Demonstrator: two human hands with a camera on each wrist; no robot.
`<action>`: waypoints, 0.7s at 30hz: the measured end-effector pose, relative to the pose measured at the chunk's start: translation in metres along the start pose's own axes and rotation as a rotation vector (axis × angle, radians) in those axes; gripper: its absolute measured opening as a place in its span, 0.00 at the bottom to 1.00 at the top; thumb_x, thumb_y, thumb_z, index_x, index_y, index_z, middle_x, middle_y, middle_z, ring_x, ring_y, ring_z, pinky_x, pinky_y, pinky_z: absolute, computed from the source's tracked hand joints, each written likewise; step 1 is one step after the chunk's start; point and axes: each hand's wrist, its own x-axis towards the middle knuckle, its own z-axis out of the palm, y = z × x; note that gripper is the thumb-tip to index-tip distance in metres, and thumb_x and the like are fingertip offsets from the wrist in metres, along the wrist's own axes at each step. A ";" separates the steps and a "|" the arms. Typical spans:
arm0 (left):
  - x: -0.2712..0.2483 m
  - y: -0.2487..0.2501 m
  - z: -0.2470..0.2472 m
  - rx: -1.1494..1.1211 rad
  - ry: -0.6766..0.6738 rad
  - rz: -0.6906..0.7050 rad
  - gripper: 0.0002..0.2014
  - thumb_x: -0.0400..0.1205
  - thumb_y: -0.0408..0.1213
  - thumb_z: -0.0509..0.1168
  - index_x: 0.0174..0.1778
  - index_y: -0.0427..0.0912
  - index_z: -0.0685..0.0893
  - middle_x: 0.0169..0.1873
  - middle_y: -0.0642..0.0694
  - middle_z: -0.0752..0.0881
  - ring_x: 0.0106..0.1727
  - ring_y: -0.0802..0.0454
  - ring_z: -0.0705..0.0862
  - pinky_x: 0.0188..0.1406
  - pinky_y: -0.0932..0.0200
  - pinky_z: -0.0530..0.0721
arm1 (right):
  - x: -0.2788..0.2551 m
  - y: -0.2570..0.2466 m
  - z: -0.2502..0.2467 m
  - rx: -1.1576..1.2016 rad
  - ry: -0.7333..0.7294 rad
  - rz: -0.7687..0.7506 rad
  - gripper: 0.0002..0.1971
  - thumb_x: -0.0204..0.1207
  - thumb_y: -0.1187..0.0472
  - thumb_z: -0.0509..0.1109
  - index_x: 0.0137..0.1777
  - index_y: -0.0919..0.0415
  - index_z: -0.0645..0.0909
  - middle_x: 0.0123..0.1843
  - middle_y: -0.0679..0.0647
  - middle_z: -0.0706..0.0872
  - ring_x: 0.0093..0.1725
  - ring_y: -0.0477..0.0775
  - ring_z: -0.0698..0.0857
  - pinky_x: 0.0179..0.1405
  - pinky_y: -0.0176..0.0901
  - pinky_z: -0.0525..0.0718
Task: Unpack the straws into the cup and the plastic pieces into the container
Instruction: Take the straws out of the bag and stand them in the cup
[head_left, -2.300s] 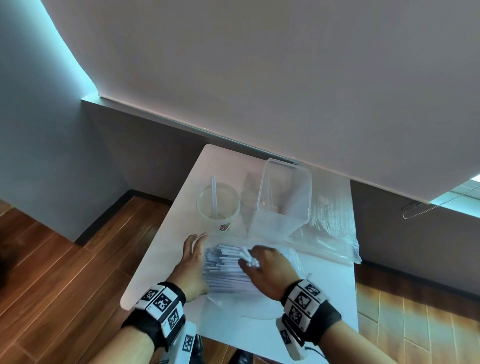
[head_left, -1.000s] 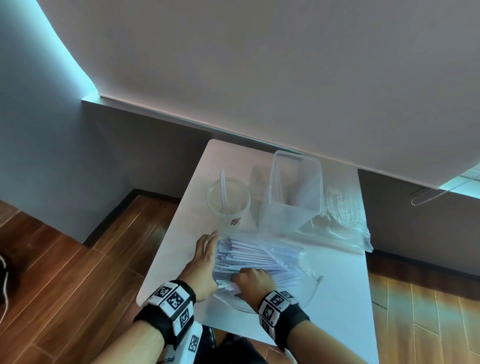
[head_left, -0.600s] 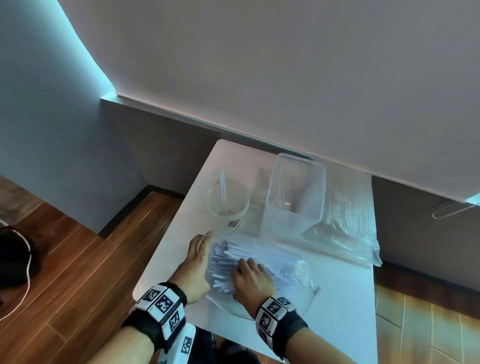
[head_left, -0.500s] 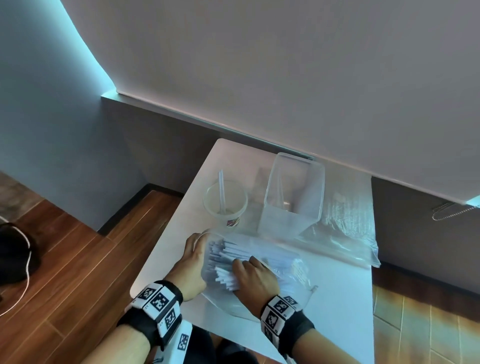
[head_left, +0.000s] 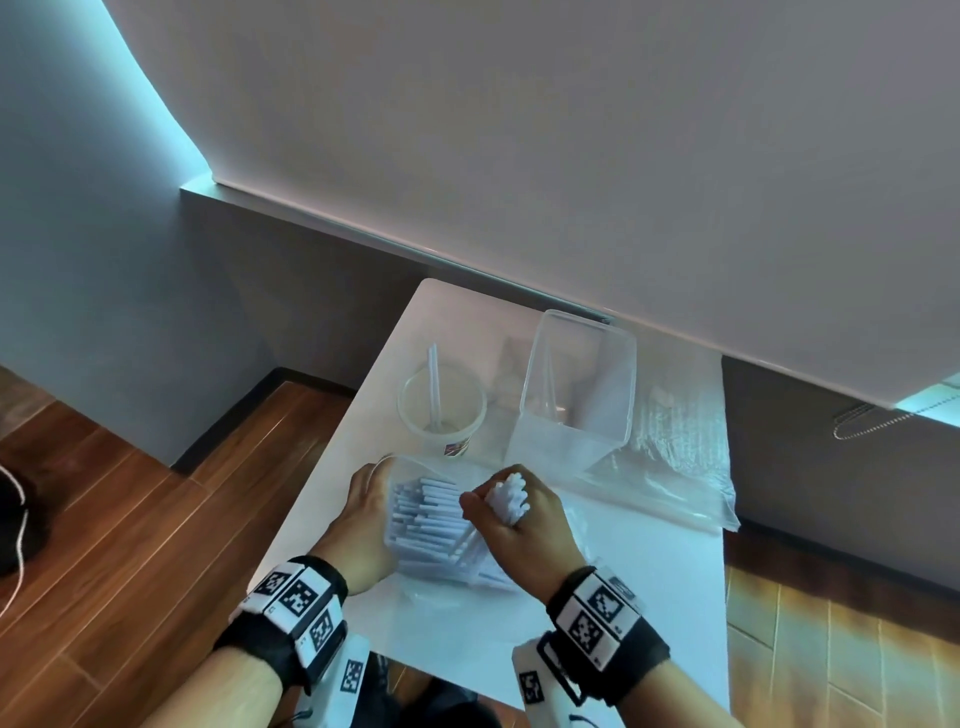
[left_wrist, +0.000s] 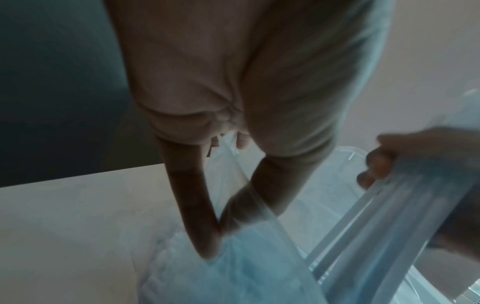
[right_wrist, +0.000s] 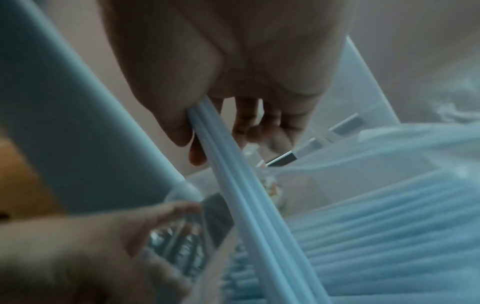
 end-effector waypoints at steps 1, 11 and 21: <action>0.001 0.000 0.000 -0.009 -0.006 0.003 0.56 0.67 0.20 0.74 0.84 0.48 0.46 0.81 0.46 0.52 0.82 0.47 0.60 0.78 0.51 0.68 | 0.002 0.003 0.000 -0.038 -0.020 0.023 0.09 0.75 0.53 0.74 0.33 0.51 0.84 0.38 0.47 0.84 0.40 0.44 0.84 0.44 0.41 0.82; 0.008 -0.006 -0.007 0.027 -0.065 -0.023 0.57 0.73 0.27 0.75 0.84 0.55 0.39 0.80 0.51 0.49 0.77 0.45 0.68 0.64 0.47 0.84 | 0.027 -0.009 -0.016 -0.244 -0.112 0.032 0.16 0.70 0.53 0.69 0.28 0.63 0.75 0.24 0.55 0.80 0.26 0.53 0.79 0.34 0.53 0.83; 0.010 -0.011 -0.015 0.004 -0.061 -0.001 0.46 0.78 0.23 0.64 0.85 0.56 0.45 0.82 0.49 0.59 0.77 0.44 0.70 0.59 0.48 0.88 | 0.096 -0.138 -0.078 -0.080 0.155 -0.180 0.08 0.73 0.60 0.74 0.34 0.63 0.86 0.24 0.52 0.87 0.22 0.49 0.86 0.30 0.36 0.83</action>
